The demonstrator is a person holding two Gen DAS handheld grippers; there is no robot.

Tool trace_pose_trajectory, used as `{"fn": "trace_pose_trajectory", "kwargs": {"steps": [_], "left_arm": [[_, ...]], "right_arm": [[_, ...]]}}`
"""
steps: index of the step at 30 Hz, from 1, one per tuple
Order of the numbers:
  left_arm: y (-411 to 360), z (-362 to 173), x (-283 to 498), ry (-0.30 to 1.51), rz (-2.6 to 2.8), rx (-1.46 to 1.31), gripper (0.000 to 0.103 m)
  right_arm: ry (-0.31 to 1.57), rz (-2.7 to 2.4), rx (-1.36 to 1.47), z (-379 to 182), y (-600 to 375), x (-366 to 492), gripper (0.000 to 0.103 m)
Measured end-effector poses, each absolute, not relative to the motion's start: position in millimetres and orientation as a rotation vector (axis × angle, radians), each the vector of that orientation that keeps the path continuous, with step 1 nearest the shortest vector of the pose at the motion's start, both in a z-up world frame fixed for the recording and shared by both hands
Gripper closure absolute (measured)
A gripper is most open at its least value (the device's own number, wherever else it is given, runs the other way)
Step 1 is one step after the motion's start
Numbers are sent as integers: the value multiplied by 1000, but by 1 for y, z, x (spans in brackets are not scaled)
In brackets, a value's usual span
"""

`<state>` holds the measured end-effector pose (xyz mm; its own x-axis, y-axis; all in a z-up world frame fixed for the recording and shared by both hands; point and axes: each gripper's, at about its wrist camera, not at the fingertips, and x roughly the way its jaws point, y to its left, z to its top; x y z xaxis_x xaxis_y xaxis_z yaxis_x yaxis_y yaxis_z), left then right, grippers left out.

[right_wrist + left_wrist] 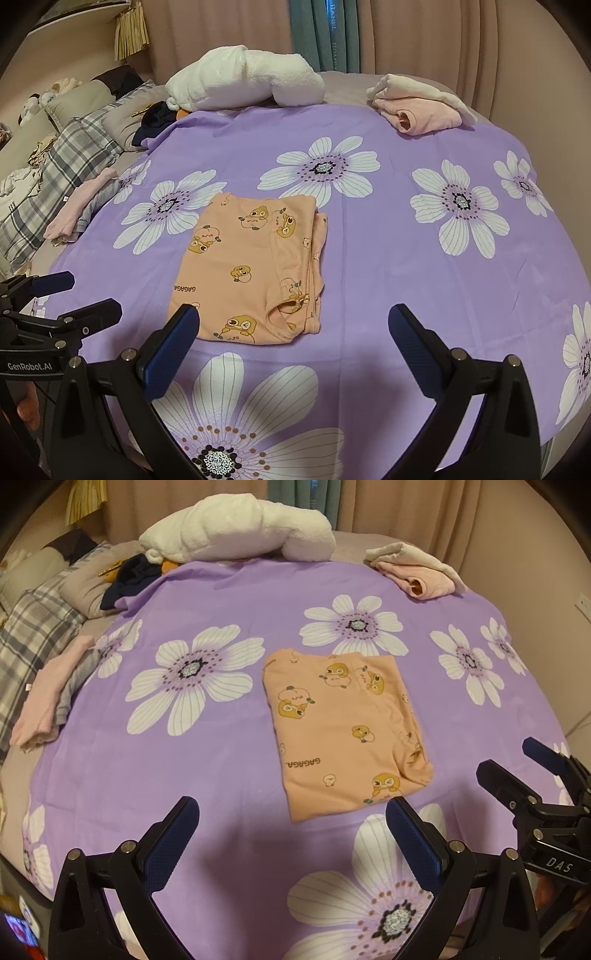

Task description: Fold small clothes

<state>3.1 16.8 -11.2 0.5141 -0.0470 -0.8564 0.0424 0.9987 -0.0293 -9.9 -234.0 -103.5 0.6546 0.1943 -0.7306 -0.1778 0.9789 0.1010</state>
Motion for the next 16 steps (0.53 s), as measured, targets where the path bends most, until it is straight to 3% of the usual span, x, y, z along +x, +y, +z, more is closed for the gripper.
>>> {"fn": "trace_pose_trajectory", "kwargs": {"steps": [16], "left_arm": [[12, -13, 3, 1039, -61, 4, 3]], "right_arm": [[831, 210, 24, -103, -235, -10, 0]]}}
